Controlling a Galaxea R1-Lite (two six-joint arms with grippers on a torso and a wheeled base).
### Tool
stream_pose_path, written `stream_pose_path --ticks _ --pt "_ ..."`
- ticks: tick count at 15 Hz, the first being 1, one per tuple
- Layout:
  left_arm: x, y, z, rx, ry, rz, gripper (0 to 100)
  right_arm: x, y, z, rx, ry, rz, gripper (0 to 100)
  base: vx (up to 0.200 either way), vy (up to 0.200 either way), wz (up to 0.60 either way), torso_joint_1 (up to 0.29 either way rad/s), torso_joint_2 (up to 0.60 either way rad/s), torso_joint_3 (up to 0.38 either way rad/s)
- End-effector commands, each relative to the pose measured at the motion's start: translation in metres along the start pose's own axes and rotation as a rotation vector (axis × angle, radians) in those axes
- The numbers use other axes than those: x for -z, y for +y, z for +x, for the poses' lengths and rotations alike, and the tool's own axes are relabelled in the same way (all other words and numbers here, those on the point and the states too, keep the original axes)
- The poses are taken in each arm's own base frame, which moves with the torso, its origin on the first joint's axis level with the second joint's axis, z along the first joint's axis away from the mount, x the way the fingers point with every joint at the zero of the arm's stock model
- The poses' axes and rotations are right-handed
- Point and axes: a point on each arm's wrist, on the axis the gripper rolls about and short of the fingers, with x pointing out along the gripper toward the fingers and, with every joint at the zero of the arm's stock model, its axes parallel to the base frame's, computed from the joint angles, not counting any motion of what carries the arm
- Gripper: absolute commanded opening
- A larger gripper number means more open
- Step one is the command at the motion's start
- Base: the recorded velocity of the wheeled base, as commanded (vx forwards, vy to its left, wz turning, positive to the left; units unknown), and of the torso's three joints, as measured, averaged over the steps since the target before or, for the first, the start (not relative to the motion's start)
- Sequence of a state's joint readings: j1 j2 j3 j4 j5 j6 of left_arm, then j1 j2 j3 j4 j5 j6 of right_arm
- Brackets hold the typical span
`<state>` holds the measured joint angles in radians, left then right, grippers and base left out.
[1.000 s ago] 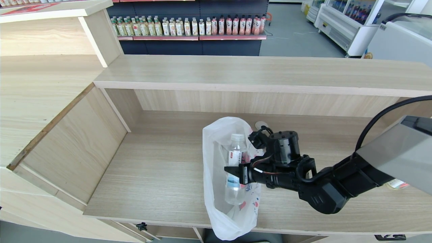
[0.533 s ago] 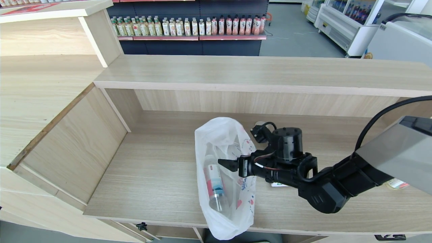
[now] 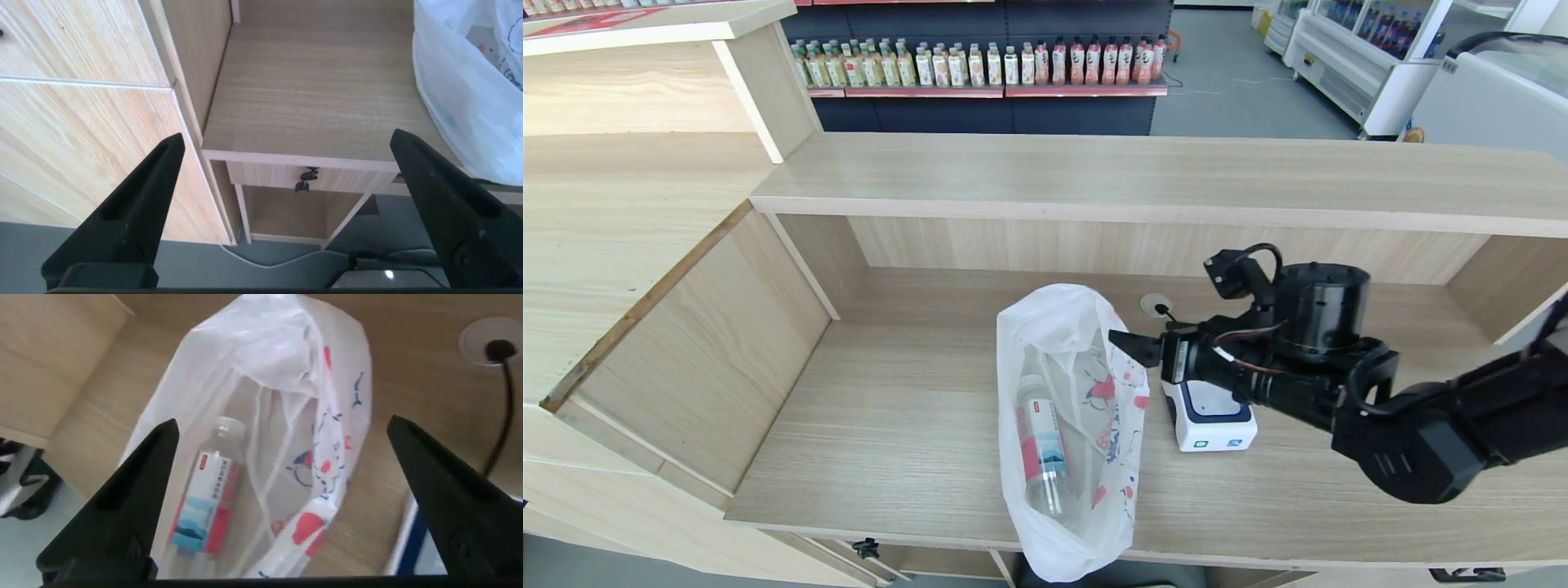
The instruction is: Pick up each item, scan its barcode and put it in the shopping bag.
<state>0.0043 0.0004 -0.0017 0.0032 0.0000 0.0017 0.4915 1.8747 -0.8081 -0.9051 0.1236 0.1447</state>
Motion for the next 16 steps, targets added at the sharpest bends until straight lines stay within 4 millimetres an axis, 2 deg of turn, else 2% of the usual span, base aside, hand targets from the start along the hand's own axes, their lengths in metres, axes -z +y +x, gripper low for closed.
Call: stream_pose_path --ticks 1,2,3,4,6,7,12,16 --pt "0.0 0.0 0.0 0.0 0.0 0.0 100 -0.019 -0.018 -0.061 0.159 -0.019 -0.154 100 0.0 0.0 0.0 0.0 0.0 0.0" --pt "0.0 0.0 0.0 0.001 0.0 0.001 100 -0.018 -0.026 -0.089 0.311 0.039 -0.196 100 0.0 0.0 0.0 0.0 0.0 0.0" --pt "0.0 0.0 0.0 0.001 0.0 0.0 100 -0.019 -0.026 -0.107 0.366 0.073 -0.196 100 0.0 0.0 0.0 0.0 0.0 0.0" --pt "0.0 0.0 0.0 0.0 0.0 0.0 100 -0.021 -0.025 -0.122 0.38 0.094 -0.192 100 0.0 0.0 0.0 0.0 0.0 0.0" --pt "0.0 0.0 0.0 0.001 0.0 0.0 100 -0.025 -0.021 -0.139 0.388 0.113 -0.174 100 0.0 0.0 0.0 0.0 0.0 0.0" --pt "0.0 0.0 0.0 0.001 0.0 0.001 100 -0.026 -0.023 -0.144 0.402 0.112 -0.162 100 0.0 0.0 0.0 0.0 0.0 0.0" --pt "0.0 0.0 0.0 0.0 0.0 0.003 100 -0.026 -0.032 -0.153 0.462 0.122 -0.143 100 -0.2 -0.2 0.0 0.005 0.0 0.002" --pt "0.0 0.0 0.0 0.0 0.0 0.004 100 -0.023 -0.028 -0.167 0.464 0.176 -0.134 100 -0.2 -0.2 0.0 0.002 0.0 0.002"
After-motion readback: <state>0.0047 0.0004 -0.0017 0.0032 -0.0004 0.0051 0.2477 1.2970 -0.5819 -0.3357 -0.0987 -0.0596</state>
